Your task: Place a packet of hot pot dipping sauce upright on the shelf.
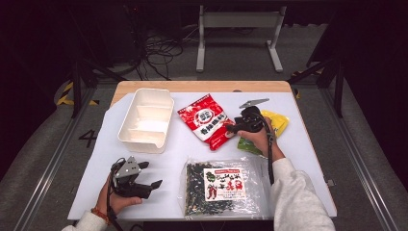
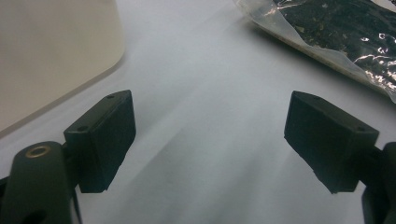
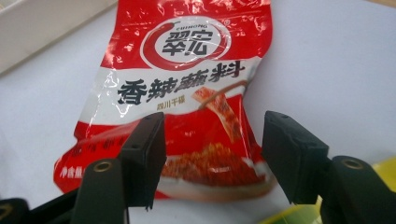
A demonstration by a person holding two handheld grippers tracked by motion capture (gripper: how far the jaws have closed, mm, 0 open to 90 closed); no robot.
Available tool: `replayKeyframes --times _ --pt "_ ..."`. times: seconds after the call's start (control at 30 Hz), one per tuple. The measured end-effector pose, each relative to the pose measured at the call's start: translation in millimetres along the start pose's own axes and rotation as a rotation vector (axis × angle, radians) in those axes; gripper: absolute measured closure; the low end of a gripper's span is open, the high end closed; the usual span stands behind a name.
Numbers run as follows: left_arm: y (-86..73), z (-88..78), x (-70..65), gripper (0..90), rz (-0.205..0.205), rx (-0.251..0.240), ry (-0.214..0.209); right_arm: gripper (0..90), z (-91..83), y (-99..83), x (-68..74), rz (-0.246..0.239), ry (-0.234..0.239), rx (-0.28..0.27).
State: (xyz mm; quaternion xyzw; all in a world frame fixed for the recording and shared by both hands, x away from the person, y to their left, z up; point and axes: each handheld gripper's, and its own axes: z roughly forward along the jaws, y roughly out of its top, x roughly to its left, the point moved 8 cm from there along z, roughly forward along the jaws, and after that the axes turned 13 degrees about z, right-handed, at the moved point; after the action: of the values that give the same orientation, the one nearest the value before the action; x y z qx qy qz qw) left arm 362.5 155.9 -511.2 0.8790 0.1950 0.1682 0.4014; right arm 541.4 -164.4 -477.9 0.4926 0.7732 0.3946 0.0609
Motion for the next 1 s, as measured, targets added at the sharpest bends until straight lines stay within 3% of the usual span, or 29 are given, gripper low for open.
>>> replayKeyframes --times 0.17,0.27,0.33,0.43,0.53,0.57,0.67,0.87,1.0 --pt "-1.3 0.2 -0.4 17.0 0.0 0.004 0.0 33.0 16.7 -0.6 -0.9 -0.012 -0.028 0.033" --pt "-2.6 0.6 -0.4 16.5 -0.004 0.01 -0.002 29.1 24.7 -1.4 0.8 0.003 0.007 0.052" --pt "-3.4 0.8 0.5 16.4 0.008 0.02 0.001 30.9 28.2 -0.4 0.4 0.041 0.025 0.093" --pt "-2.2 0.1 0.5 16.4 -0.004 0.014 0.001 45.3 28.5 1.7 4.5 0.032 0.054 0.157" --pt "-2.0 -0.2 2.3 16.6 0.007 0.021 0.008 66.8 23.5 3.1 1.1 0.033 0.073 0.147" --pt "-2.5 -0.3 4.4 18.0 0.016 0.04 0.03 71.1 20.5 2.3 -0.5 0.041 0.092 0.152" --pt "-1.0 -3.0 5.5 18.4 0.024 0.041 0.023 75.5 12.0 -2.6 -0.7 0.022 0.104 0.165" --pt "6.7 -6.9 2.2 18.5 0.029 0.016 0.002 77.5 -0.2 -13.4 5.9 -0.006 0.114 0.112" --pt "13.4 -8.0 -0.4 19.1 0.037 0.007 -0.007 78.2 -15.5 -20.3 13.4 -0.044 0.114 0.029"
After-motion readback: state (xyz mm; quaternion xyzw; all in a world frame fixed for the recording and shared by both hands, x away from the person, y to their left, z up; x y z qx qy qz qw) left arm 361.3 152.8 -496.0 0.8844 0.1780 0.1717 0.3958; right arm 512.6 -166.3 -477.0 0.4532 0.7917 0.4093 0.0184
